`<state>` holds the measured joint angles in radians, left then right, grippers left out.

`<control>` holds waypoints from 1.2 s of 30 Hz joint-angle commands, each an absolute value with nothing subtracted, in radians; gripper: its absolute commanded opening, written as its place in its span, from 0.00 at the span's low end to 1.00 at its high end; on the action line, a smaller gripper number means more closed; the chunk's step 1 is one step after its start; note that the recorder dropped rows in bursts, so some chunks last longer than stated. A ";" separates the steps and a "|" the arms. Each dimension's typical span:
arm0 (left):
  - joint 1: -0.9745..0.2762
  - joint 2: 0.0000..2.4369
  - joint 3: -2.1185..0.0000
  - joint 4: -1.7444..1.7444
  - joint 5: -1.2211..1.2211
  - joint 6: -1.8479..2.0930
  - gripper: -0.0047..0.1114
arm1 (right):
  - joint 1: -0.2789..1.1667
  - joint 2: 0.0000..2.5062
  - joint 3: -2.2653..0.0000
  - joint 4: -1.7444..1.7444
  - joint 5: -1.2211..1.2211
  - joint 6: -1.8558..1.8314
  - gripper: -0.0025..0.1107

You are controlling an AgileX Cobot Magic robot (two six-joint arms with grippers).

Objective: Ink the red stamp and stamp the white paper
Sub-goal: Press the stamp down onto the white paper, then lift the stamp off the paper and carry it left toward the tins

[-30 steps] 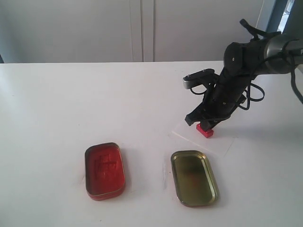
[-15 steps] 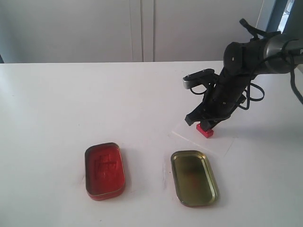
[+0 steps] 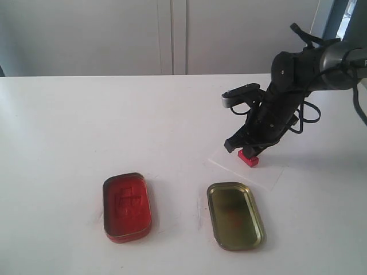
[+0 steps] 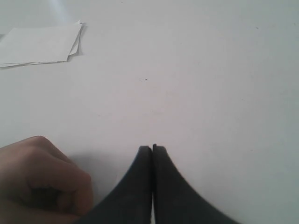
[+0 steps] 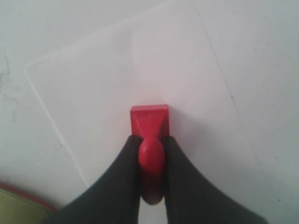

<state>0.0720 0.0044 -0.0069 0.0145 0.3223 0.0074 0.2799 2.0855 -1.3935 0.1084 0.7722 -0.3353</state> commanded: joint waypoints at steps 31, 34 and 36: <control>0.065 0.000 0.000 0.013 0.332 0.008 0.04 | 0.279 2.016 -1.376 0.095 0.866 -0.310 0.02; 0.065 0.000 0.000 0.013 0.332 0.008 0.04 | 0.279 2.005 -1.376 0.095 0.861 -0.310 0.02; 0.065 0.000 0.000 0.013 0.332 0.008 0.04 | 0.279 1.997 -1.376 0.095 0.854 -0.310 0.02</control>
<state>0.0720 0.0044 -0.0069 0.0145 0.3223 0.0074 0.2799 2.0210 -1.3828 0.1004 0.8598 -0.3151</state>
